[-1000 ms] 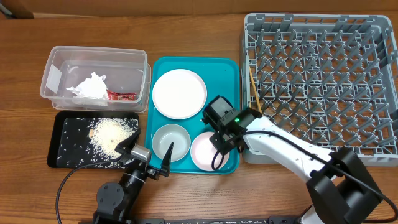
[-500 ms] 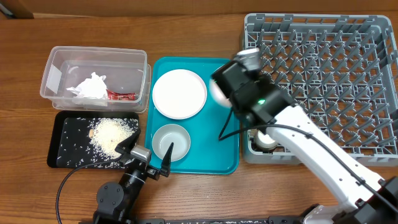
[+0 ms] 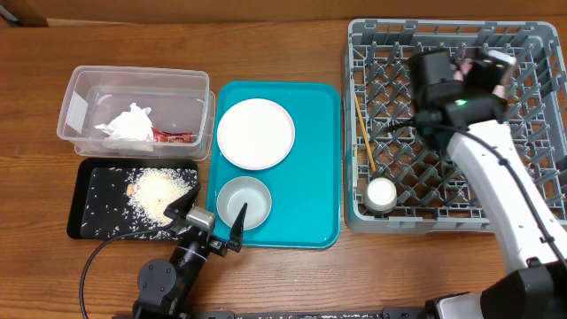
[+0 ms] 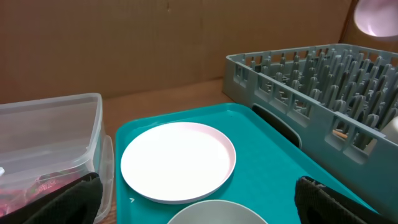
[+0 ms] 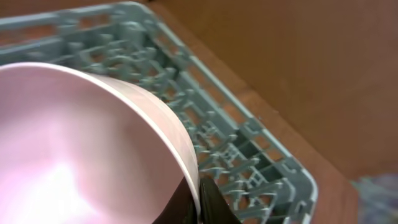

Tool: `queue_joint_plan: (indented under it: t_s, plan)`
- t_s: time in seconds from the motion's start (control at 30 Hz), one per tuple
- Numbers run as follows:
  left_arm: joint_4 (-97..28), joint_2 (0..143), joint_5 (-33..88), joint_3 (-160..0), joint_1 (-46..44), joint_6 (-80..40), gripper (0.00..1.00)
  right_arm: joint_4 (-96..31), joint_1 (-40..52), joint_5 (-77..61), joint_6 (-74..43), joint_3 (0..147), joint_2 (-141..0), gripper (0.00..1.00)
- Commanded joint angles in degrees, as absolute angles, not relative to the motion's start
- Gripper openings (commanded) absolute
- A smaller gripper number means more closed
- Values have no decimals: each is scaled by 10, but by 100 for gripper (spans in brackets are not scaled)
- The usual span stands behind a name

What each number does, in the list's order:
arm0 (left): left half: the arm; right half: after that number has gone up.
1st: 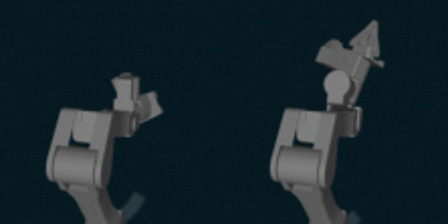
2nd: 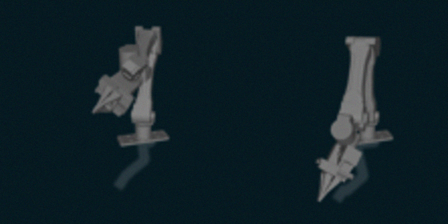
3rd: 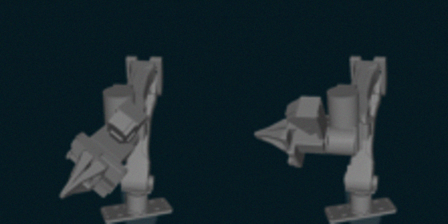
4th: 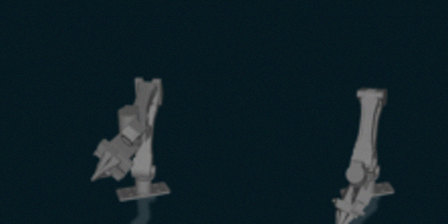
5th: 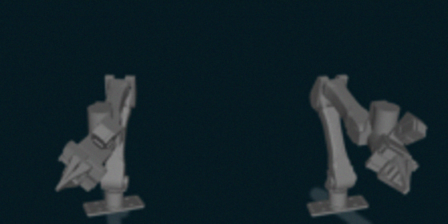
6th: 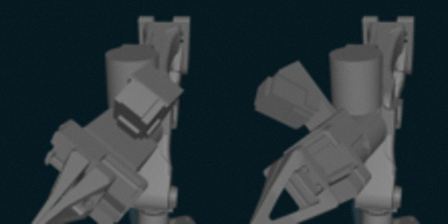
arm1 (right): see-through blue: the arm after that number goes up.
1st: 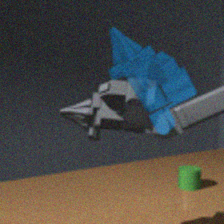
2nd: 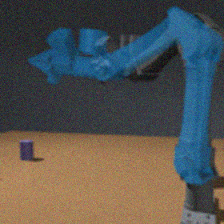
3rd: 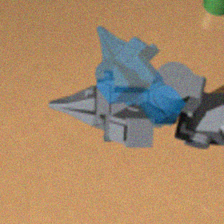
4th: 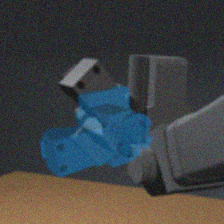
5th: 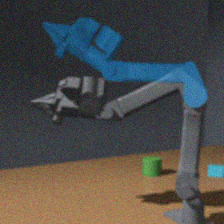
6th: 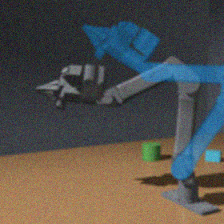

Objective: Sort waste into correct bins and load items into the dishwasher
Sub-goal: 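Lift the pink bowl and carry it into the dish rack, then release the pink bowl in the rack and move right gripper back to tray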

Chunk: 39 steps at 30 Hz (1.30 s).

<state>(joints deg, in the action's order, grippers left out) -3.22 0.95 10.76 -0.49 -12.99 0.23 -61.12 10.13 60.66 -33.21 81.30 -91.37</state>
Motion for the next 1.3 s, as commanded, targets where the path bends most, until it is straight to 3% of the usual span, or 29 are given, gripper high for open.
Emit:
queue_joint_plan:
  t_s: [0.0,0.37,1.07,1.17,1.27]
  plan:
    - [-32,3,115,-3,-127,11,100,-606,72,634,-345,802,-950,4]
    - [-32,3,115,-3,-127,11,100,-627,100,636,-341,802,-1066,4]
    - [-32,3,115,-3,-127,11,100,-717,155,576,-364,802,-1073,4]
    - [-32,3,115,-3,-127,11,100,-744,155,542,-403,803,-1073,15]
    - [-32,3,115,-3,-127,11,100,-764,157,491,-431,813,-1073,40]
